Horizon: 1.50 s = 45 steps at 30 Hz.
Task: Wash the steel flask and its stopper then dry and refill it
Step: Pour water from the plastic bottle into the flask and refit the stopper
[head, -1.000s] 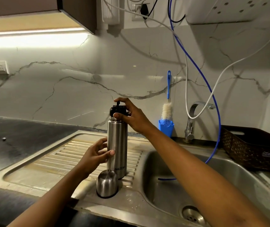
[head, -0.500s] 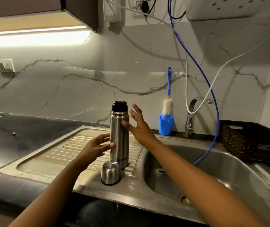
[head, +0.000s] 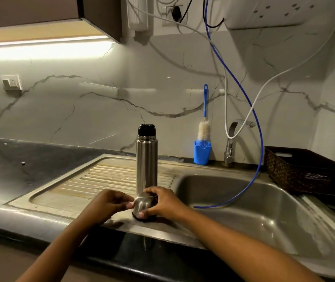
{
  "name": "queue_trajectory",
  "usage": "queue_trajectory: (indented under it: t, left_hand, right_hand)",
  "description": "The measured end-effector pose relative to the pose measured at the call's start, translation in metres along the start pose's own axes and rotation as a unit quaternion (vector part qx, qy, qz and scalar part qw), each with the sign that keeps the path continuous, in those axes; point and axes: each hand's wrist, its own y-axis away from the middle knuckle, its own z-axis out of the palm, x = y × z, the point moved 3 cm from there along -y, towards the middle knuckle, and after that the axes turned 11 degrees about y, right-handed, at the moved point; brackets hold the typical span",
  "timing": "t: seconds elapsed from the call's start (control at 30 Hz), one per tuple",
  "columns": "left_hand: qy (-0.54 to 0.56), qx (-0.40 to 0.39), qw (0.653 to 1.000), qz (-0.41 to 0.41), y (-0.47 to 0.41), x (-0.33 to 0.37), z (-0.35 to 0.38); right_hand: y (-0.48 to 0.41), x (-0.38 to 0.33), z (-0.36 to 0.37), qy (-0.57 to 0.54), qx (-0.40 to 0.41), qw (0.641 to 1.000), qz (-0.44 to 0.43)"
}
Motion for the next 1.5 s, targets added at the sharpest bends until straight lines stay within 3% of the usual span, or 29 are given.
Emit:
queue_trajectory:
  t: [0.17,0.27,0.37,0.47,0.67,0.83,0.97,1.03,1.1,1.17,1.2,1.23,1.3,1.37,1.43,1.5]
  left_hand:
    - [0.144,0.094,0.983,0.063,-0.007,0.019,-0.008]
    - [0.164,0.138,0.974,0.077,-0.032,0.028,-0.021]
    - [0.182,0.062,0.98,0.058,-0.066,0.028,-0.021]
    - [0.222,-0.036,0.974,0.035,-0.091,0.022,-0.011]
    - [0.261,-0.058,0.962,0.063,-0.1,0.004,0.006]
    - [0.264,-0.047,0.96,0.077,-0.101,-0.002,0.009]
    - [0.263,-0.042,0.96,0.084,-0.103,-0.003,0.009]
    - [0.255,-0.031,0.963,0.086,-0.104,-0.005,0.01]
    - [0.246,-0.025,0.965,0.085,-0.105,-0.006,0.011]
    - [0.25,-0.025,0.964,0.083,-0.105,-0.007,0.011]
    - [0.254,-0.027,0.963,0.084,-0.105,-0.007,0.011]
    - [0.258,-0.031,0.962,0.086,-0.105,-0.007,0.011]
    - [0.265,-0.035,0.959,0.088,-0.105,-0.007,0.011]
    - [0.27,-0.04,0.958,0.087,-0.105,-0.007,0.011]
    - [0.274,-0.043,0.957,0.088,-0.105,-0.007,0.01]
    - [0.273,-0.044,0.957,0.088,-0.106,-0.007,0.01]
  right_hand:
    - [-0.003,-0.011,-0.061,-0.091,0.0,0.996,0.004]
    - [-0.022,-0.021,-0.123,-0.141,0.059,0.988,0.011]
    - [-0.053,-0.036,-0.17,-0.174,0.131,0.976,-0.01]
    - [-0.081,-0.061,-0.193,-0.197,0.114,0.971,-0.072]
    - [-0.116,-0.089,-0.179,0.009,-0.082,0.994,-0.071]
    - [-0.122,-0.091,-0.174,0.071,-0.14,0.986,-0.05]
    - [-0.121,-0.101,-0.173,0.173,-0.055,0.983,-0.038]
    - [-0.121,-0.106,-0.165,0.242,0.025,0.97,0.005]
    - [-0.121,-0.111,-0.156,0.38,0.119,0.917,0.037]
    - [-0.122,-0.122,-0.154,0.537,0.179,0.824,0.029]
    - [-0.122,-0.125,-0.159,0.545,0.195,0.815,0.021]
    - [-0.12,-0.126,-0.167,0.51,0.202,0.836,0.017]
    - [-0.119,-0.122,-0.187,0.374,0.16,0.914,-0.007]
    - [-0.119,-0.113,-0.194,0.245,0.0,0.968,-0.051]
    - [-0.114,-0.106,-0.187,0.187,-0.169,0.965,-0.066]
    - [-0.117,-0.101,-0.181,0.172,-0.212,0.96,-0.062]
